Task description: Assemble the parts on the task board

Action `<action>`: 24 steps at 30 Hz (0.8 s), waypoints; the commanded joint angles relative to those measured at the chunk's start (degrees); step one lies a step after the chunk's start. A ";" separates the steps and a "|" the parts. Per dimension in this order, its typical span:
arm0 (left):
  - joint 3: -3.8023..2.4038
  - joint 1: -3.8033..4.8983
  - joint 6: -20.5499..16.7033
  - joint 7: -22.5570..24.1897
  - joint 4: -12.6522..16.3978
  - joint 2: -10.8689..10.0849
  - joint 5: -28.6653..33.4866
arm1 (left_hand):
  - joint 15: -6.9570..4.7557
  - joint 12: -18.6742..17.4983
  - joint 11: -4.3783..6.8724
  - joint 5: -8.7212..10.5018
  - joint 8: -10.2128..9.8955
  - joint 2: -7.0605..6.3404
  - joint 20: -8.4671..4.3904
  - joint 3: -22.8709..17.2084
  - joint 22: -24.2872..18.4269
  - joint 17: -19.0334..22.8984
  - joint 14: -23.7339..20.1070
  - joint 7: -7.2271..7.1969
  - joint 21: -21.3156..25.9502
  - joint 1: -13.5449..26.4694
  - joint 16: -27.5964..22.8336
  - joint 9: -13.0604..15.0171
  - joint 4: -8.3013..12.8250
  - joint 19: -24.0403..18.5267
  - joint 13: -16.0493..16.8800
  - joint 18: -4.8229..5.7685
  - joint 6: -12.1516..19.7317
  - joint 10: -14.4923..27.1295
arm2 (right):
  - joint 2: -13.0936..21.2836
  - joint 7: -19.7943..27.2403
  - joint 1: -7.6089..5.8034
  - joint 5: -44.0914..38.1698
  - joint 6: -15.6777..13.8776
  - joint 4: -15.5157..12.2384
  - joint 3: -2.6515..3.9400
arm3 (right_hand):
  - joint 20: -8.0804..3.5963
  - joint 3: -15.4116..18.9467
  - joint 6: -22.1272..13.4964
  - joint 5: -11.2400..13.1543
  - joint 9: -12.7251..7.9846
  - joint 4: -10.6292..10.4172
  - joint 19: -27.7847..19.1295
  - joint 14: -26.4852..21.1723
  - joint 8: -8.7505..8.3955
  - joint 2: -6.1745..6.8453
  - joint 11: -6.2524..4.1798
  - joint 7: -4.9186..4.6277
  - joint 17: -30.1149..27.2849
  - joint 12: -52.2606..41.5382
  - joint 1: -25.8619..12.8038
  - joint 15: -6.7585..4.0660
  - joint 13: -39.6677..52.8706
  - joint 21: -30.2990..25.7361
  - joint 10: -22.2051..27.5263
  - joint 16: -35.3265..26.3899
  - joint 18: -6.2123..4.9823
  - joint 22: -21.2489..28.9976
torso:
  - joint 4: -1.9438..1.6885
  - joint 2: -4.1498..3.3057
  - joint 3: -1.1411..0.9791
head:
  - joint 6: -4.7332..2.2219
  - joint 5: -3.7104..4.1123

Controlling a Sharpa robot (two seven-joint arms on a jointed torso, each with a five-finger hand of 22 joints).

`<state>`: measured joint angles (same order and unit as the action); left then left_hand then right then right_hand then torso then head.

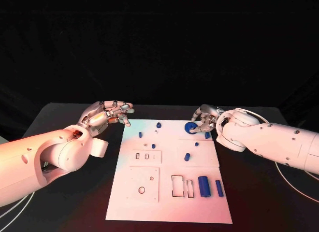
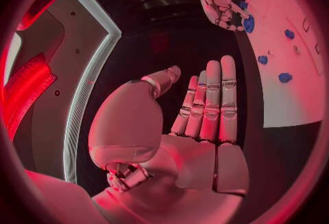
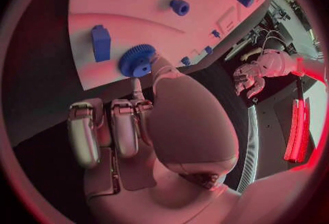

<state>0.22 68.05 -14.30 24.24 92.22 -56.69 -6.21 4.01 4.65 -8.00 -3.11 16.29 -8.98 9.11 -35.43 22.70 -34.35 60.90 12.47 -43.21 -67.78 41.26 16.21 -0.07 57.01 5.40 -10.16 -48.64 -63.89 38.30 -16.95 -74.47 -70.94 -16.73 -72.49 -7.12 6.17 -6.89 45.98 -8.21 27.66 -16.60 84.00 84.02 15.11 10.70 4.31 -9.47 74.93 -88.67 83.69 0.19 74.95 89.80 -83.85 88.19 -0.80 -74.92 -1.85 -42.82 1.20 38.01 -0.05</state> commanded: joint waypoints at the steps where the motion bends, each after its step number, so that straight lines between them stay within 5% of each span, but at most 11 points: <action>1: -0.05 0.09 1.01 0.78 0.12 0.08 0.54 | 0.05 -0.32 -0.33 -0.10 -0.22 -0.04 0.05 -0.22 0.06 0.10 -0.39 -0.09 -0.20 -0.20 -0.28 0.06 0.10 -0.32 0.05 -0.16 0.47 0.16 | -0.19 -0.35 0.19 -1.90 1.14 0.00 -0.07 | 0.43 -0.28 0.31 -0.23 0.09 0.22 6.00 5.17 0.42 -0.57 0.41 0.04 10.74 -0.48 0.25 0.33 13.84 0.20 -5.11 0.25 0.80 -15.08 | 0.04 0.01 -0.01 | 0.12 -0.06; 16: -0.05 0.09 1.10 0.45 0.20 0.05 0.51 | 0.05 -0.34 -0.34 -0.10 -0.23 -0.02 0.07 -0.23 0.08 0.12 -0.39 -0.08 -0.22 -0.21 -0.31 0.08 0.11 -0.39 0.05 -0.17 0.48 0.19 | -0.63 -1.04 0.75 -7.56 1.50 -0.16 -0.39 | 0.29 -3.99 2.71 -3.39 -0.67 0.65 6.00 5.14 0.67 -1.71 0.15 0.31 10.85 -0.48 2.62 0.11 13.91 0.20 -5.13 0.38 0.80 -15.08 | 0.02 0.00 -0.02 | 0.21 -0.07; 19: -0.05 0.09 1.11 0.39 0.20 0.05 0.49 | 0.05 -0.34 -0.34 -0.10 -0.23 -0.02 0.07 -0.23 0.08 0.12 -0.39 -0.08 -0.22 -0.21 -0.31 0.08 0.11 -0.39 0.05 -0.17 0.48 0.19 | -0.74 -1.25 0.90 -9.05 1.19 -0.27 -0.44 | 0.03 -6.87 4.52 -1.41 -1.02 0.82 6.00 5.13 0.84 -2.08 -0.17 0.60 10.86 -0.54 3.46 -0.19 14.01 0.20 -5.22 0.41 0.80 -15.08 | 0.02 0.00 -0.06 | 0.19 -0.08; 24: -0.05 0.09 1.12 0.33 0.18 0.02 0.47 | 0.05 -0.35 -0.35 -0.10 -0.23 0.00 0.08 -0.23 0.09 0.13 -0.36 -0.07 -0.26 -0.21 -0.30 0.09 0.11 -0.42 0.05 -0.18 0.49 0.21 | -0.83 -1.27 1.11 -11.77 -0.15 -0.68 -0.54 | -0.48 -11.72 6.78 -1.88 -1.18 2.23 6.00 5.13 0.88 -2.29 -0.69 1.20 10.88 -0.58 4.90 -0.75 14.11 0.20 -5.30 0.42 0.80 -15.08 | -0.01 -0.01 -0.02 | 0.20 -0.05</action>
<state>0.22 68.06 -14.18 24.14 92.28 -56.71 -5.96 4.01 4.65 -8.00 -3.11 16.29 -8.98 9.12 -35.42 22.75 -34.30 60.90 12.47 -43.21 -67.78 41.26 16.26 -0.07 57.02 5.38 -10.17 -48.64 -63.89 37.45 -17.45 -73.88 -78.69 -17.20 -73.21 -7.29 6.17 -17.96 50.98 -9.62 26.16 -14.58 84.00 84.00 15.53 8.99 4.00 -9.07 74.92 -88.96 87.42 -0.26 74.93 89.76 -84.16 88.39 -0.81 -74.90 -1.83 -42.81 1.15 38.21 -0.12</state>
